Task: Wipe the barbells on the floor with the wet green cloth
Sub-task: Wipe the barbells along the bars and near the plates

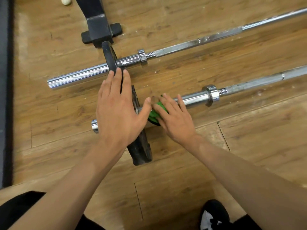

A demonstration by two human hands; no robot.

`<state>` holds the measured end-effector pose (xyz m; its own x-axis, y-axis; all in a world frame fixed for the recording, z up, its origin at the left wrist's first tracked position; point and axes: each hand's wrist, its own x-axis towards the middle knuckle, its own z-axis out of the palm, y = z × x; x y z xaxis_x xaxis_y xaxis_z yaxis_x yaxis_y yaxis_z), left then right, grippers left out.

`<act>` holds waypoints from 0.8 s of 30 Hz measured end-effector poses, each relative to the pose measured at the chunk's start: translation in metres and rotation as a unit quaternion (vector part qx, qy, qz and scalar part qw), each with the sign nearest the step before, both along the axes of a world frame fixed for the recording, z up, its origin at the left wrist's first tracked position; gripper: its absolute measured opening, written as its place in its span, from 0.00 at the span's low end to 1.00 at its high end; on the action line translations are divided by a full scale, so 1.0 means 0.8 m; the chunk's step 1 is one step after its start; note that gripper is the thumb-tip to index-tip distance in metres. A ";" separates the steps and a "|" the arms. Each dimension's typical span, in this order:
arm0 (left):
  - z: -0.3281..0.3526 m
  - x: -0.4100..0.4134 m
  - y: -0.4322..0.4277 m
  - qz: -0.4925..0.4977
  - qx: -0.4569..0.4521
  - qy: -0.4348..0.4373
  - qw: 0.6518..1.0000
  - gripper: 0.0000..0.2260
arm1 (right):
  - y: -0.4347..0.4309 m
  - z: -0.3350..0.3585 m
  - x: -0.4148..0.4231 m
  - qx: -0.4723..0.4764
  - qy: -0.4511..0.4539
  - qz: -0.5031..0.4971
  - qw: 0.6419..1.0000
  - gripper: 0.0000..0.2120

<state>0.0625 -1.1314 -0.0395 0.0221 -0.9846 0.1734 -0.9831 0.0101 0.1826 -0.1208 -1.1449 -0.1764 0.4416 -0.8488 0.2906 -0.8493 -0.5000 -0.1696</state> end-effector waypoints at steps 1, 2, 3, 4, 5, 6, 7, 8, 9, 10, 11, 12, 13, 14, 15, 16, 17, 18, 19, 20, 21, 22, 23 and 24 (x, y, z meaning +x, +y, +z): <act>-0.001 -0.003 0.004 0.002 -0.006 0.002 1.000 0.38 | -0.008 0.001 -0.022 0.006 -0.002 -0.036 0.999 0.20; -0.001 -0.007 0.008 0.003 -0.013 0.004 1.000 0.38 | -0.015 0.004 -0.044 0.015 -0.015 -0.099 0.995 0.21; -0.001 -0.011 0.013 0.003 -0.018 0.005 1.000 0.37 | -0.020 0.010 -0.060 0.023 -0.029 -0.173 0.984 0.21; -0.002 -0.015 0.019 0.003 -0.021 0.005 1.000 0.37 | -0.022 0.017 -0.062 0.035 -0.041 -0.239 0.970 0.21; -0.002 -0.019 0.025 0.003 -0.023 0.004 1.000 0.37 | -0.020 0.024 -0.050 0.042 -0.056 -0.289 0.955 0.21; -0.002 -0.022 0.031 0.001 -0.024 0.001 1.000 0.37 | -0.015 0.028 -0.026 0.048 -0.070 -0.316 0.945 0.21; -0.002 -0.025 0.038 -0.002 -0.022 -0.004 1.000 0.36 | -0.007 0.032 0.002 0.055 -0.079 -0.311 0.945 0.22; -0.001 -0.027 0.046 -0.005 -0.017 -0.009 1.000 0.36 | 0.004 0.031 0.028 0.059 -0.080 -0.267 0.959 0.21; 0.001 -0.027 0.054 -0.010 -0.009 -0.015 1.000 0.37 | 0.016 0.028 0.047 0.056 -0.073 -0.199 0.976 0.21; 0.002 -0.025 0.063 -0.019 0.001 -0.022 1.000 0.37 | 0.029 0.023 0.056 0.054 -0.061 -0.133 0.988 0.20; 0.004 -0.021 0.071 -0.031 0.010 -0.028 0.999 0.37 | 0.037 0.019 0.051 0.055 -0.044 -0.081 0.994 0.19; 0.006 -0.016 0.080 -0.044 0.017 -0.031 0.998 0.37 | 0.040 0.017 0.036 0.055 -0.023 -0.040 0.997 0.19; 0.009 -0.010 0.086 -0.056 0.021 -0.029 0.998 0.36 | 0.040 0.017 0.016 0.055 -0.002 -0.015 0.998 0.19; 0.012 -0.004 0.089 -0.067 0.023 -0.020 0.997 0.36 | 0.040 0.016 -0.008 0.057 0.011 -0.018 0.998 0.18; 0.017 0.001 0.088 -0.072 0.026 -0.007 0.997 0.36 | 0.039 0.018 -0.032 0.065 0.010 -0.056 0.996 0.17; 0.023 0.005 0.083 -0.071 0.033 0.004 0.997 0.36 | 0.036 0.021 -0.051 0.069 -0.009 -0.124 0.990 0.17; 0.029 0.008 0.076 -0.066 0.046 0.012 0.997 0.36 | 0.031 0.027 -0.062 0.072 -0.033 -0.204 0.976 0.18; 0.034 0.011 0.067 -0.058 0.061 0.017 0.996 0.37 | 0.026 0.034 -0.058 0.077 -0.055 -0.278 0.956 0.19; 0.037 0.014 0.059 -0.053 0.074 0.017 0.996 0.38 | 0.023 0.039 -0.039 0.090 -0.069 -0.342 0.933 0.21; 0.039 0.016 0.051 -0.052 0.086 0.016 0.995 0.39 | 0.024 0.044 -0.012 0.109 -0.068 -0.376 0.918 0.22; 0.041 0.019 0.045 -0.051 0.097 0.016 0.994 0.39 | 0.030 0.048 0.016 0.125 -0.051 -0.368 0.920 0.23; 0.042 0.020 0.041 -0.049 0.108 0.018 0.993 0.40 | 0.040 0.049 0.039 0.128 -0.034 -0.318 0.939 0.21; 0.042 0.022 0.036 -0.047 0.118 0.019 0.992 0.40 | 0.054 0.045 0.053 0.120 -0.028 -0.247 0.961 0.19; 0.042 0.023 0.031 -0.048 0.127 0.018 0.991 0.40 | 0.066 0.040 0.053 0.114 -0.030 -0.173 0.978 0.17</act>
